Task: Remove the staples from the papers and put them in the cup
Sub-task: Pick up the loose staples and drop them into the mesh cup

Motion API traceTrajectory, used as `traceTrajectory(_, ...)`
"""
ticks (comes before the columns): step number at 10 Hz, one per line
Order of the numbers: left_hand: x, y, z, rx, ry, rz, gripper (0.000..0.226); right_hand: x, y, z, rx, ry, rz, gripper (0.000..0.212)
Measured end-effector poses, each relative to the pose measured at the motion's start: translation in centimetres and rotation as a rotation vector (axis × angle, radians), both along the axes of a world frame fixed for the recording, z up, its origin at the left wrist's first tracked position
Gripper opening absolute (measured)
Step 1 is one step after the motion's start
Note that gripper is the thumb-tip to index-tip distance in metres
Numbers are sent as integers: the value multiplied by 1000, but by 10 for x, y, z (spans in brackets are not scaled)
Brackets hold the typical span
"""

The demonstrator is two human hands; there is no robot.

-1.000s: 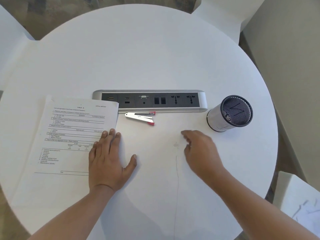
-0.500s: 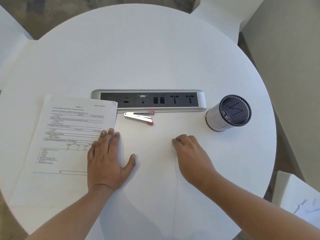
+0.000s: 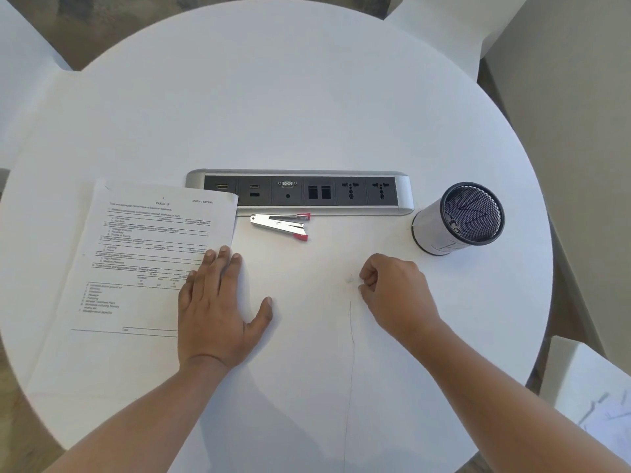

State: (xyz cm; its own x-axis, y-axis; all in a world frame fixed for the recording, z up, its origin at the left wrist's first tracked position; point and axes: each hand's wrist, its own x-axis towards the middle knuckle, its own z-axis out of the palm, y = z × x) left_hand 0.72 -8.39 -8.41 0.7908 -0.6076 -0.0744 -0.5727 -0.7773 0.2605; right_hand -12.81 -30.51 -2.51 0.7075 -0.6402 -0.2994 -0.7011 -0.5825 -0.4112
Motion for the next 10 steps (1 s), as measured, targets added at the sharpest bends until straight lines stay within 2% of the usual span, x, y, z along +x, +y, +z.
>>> traceTrajectory(1, 0, 0, 0, 2, 0, -1, 83, 7, -1, -3, 42, -68, -53, 8)
traceTrajectory(2, 0, 0, 0, 5, 5, 1, 84, 8, -6, -1, -11, -123, -87, 9)
traceTrajectory(3, 0, 0, 0, 4, -1, 0, 83, 6, -8, -1, -86, -67, -26, 23)
traceTrajectory(6, 0, 0, 0, -3, -1, 8, 83, 24, 18, -2, -136, 118, 247, 11)
traceTrajectory(7, 0, 0, 0, -2, 7, 9, 84, 28, 19, 0, -148, 197, 300, 27)
traceTrajectory(9, 0, 1, 0, 11, 16, 9, 85, 34, 24, 6, -203, 233, 329, 38)
traceTrajectory(10, -1, 1, 0, 7, 17, 9, 85, 34, 25, -1, -215, 221, 300, 28)
